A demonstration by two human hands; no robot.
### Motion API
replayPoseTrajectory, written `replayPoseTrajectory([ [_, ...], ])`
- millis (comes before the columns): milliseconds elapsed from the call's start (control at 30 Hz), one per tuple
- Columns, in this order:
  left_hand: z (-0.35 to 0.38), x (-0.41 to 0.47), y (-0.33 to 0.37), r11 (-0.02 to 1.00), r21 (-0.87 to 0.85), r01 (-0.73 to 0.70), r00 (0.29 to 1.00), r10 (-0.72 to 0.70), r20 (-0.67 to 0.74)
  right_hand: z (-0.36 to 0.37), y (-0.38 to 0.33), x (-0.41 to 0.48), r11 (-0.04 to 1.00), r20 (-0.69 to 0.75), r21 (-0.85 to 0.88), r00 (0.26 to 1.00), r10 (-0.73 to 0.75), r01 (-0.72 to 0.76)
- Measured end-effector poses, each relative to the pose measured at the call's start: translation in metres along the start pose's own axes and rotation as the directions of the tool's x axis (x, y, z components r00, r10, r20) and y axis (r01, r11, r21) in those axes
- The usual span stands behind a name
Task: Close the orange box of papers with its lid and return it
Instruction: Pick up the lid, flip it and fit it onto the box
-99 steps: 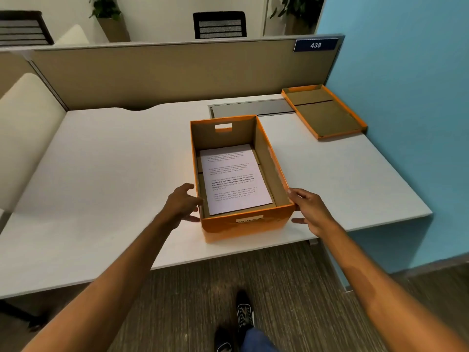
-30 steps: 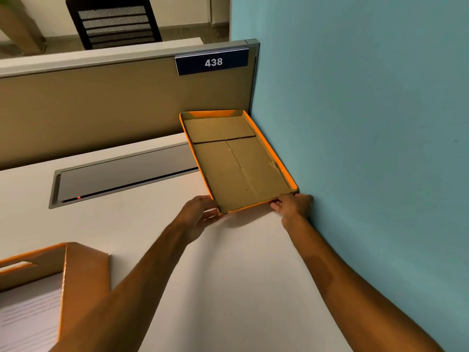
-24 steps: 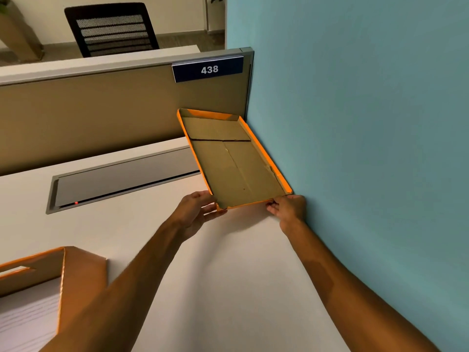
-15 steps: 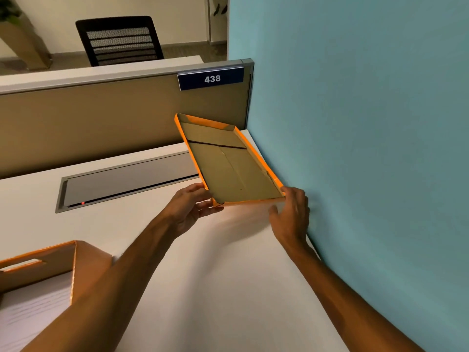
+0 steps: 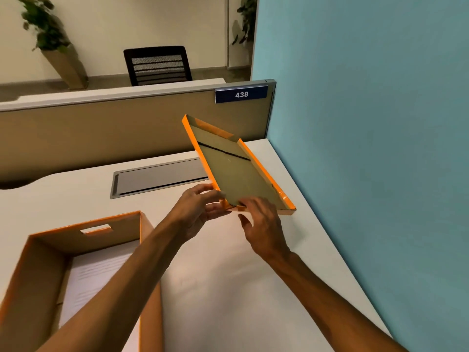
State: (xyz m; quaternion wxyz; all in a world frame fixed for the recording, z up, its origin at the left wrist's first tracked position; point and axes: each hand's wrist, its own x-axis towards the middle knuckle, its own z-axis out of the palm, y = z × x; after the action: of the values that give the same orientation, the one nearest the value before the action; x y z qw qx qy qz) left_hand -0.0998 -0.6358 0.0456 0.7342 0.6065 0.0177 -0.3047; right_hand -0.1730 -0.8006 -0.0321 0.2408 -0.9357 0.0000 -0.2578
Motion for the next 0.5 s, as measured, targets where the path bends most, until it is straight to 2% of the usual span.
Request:
replayPoseTrajectory([
  [100, -0.015, -0.046, 0.009, 0.997, 0.040, -0.071, 0.997, 0.072, -0.008, -0.007, -0.048, -0.011, 0.998, -0.098, 0.058, 0.995, 0.010, -0.004],
  [300, -0.009, -0.089, 0.027, 0.947, 0.224, -0.232, 0.969, 0.245, -0.032, -0.025, -0.095, -0.020, 0.979, -0.224, 0.195, 0.970, 0.096, -0.052],
  [400, -0.020, -0.121, 0.035, 0.919, 0.234, -0.318, 0.948, 0.317, 0.043, -0.041, -0.136, -0.026, 0.938, -0.277, 0.320, 0.933, 0.230, -0.137],
  [500, -0.032, -0.142, 0.036, 0.928, 0.195, -0.318, 0.948, 0.307, 0.084, -0.054, -0.159, -0.028, 0.855, -0.231, 0.454, 0.893, 0.385, -0.251],
])
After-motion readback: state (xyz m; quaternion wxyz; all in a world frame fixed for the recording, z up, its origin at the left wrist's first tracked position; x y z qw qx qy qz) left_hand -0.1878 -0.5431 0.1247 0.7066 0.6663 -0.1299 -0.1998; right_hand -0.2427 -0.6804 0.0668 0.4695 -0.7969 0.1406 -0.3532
